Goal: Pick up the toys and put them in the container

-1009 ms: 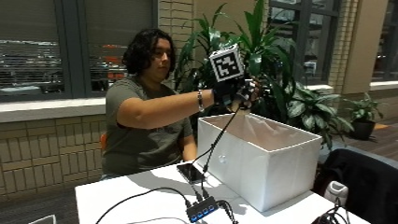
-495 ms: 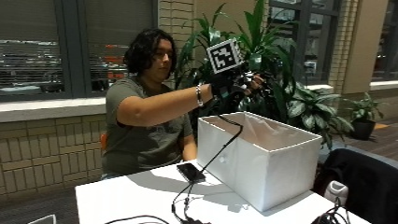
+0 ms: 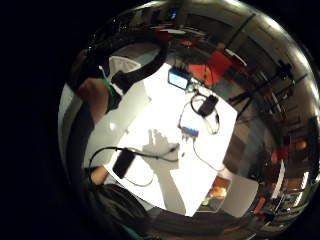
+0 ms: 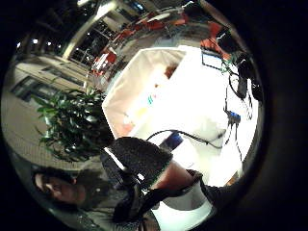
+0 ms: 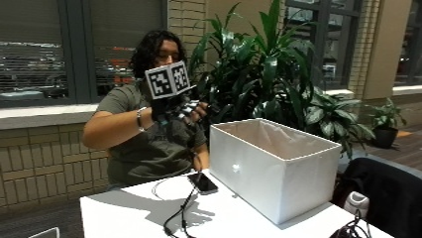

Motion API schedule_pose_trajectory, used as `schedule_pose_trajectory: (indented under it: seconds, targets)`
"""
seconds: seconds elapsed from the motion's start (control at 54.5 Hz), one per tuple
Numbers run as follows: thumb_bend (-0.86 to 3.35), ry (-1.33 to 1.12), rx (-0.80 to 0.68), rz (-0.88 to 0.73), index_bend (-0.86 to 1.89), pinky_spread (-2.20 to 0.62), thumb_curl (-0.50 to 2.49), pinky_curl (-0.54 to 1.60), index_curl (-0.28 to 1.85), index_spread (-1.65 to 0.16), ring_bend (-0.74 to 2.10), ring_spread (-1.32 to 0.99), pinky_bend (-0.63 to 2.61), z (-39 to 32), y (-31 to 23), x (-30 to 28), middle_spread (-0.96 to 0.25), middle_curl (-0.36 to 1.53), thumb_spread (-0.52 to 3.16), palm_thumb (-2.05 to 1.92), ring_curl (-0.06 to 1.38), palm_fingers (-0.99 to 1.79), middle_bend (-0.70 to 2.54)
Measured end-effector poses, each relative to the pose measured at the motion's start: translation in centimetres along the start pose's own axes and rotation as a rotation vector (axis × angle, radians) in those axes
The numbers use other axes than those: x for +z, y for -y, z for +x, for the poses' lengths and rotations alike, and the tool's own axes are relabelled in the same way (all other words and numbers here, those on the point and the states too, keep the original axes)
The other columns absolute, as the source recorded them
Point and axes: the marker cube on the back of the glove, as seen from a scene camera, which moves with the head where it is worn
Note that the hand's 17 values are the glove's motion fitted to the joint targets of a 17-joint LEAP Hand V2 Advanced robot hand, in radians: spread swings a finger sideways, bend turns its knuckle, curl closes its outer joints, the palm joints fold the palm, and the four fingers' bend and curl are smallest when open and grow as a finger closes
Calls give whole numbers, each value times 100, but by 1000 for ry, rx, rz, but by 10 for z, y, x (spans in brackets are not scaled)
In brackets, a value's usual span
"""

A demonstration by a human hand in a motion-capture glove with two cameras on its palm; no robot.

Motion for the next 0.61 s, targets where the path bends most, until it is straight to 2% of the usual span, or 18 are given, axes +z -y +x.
schedule_pose_trajectory:
  seconds: [0.293,0.605]
  targets:
    - [-11,-59,57,-73,23,-15,19,31,18,-33,102,-31,109,35,-103,59,-22,62,84,-15,38,15,35]
    - [-11,-127,75,-16,23,-5,17,28,27,-34,86,-29,96,43,-132,99,-19,57,87,-15,31,12,35]
